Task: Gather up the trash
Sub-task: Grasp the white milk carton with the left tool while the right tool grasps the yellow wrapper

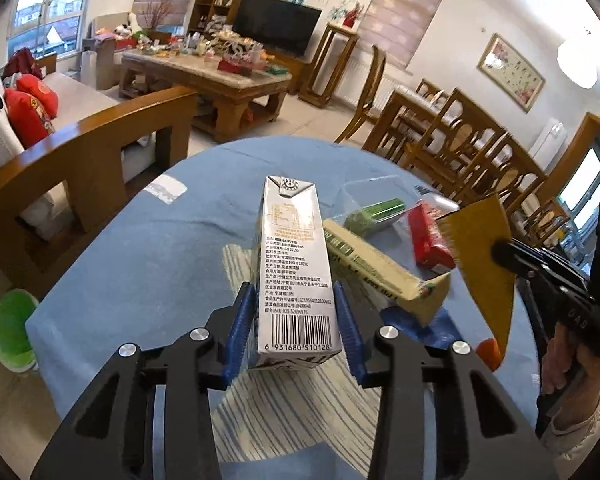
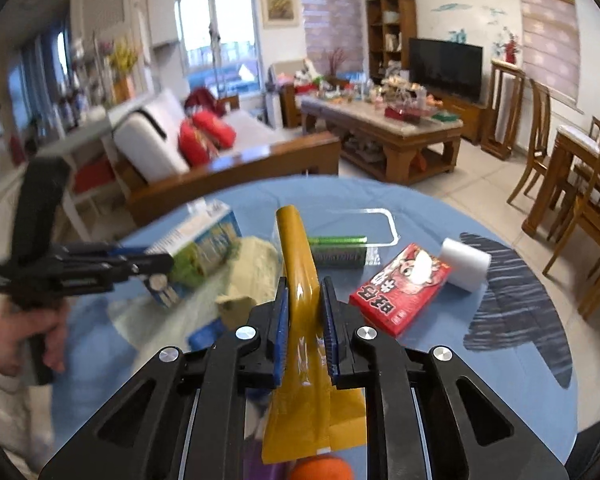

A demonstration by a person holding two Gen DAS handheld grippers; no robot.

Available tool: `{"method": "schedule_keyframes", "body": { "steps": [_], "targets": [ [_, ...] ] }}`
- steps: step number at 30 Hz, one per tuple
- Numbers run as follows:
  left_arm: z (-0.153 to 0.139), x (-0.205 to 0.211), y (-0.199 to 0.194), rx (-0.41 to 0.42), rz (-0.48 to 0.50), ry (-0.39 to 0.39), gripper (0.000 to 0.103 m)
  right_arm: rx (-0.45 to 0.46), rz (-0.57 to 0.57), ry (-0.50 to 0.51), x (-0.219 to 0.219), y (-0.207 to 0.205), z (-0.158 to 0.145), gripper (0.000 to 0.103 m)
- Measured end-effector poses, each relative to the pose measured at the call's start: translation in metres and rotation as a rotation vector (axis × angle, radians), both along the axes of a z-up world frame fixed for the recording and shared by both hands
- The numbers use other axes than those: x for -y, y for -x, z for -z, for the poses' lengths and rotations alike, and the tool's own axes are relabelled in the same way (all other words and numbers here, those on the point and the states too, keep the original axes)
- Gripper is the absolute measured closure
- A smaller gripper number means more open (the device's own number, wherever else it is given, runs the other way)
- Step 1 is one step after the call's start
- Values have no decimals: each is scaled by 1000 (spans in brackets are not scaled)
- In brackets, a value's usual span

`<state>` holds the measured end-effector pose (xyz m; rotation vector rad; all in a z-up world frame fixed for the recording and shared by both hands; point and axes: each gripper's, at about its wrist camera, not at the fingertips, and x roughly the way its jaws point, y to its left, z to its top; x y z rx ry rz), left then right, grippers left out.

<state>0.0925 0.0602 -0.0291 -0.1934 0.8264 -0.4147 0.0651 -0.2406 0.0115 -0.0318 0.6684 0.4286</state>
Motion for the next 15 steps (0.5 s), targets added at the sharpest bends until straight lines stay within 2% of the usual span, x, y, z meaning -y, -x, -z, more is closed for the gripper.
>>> {"method": "schedule_keyframes", "body": {
  "steps": [8, 15],
  "targets": [
    [-33, 11, 28, 81, 67, 44, 63, 43, 6, -146, 40, 53, -24, 87],
    [-58, 54, 51, 132, 186, 65, 63, 73, 59, -218, 77, 90, -33, 87]
  ]
}}
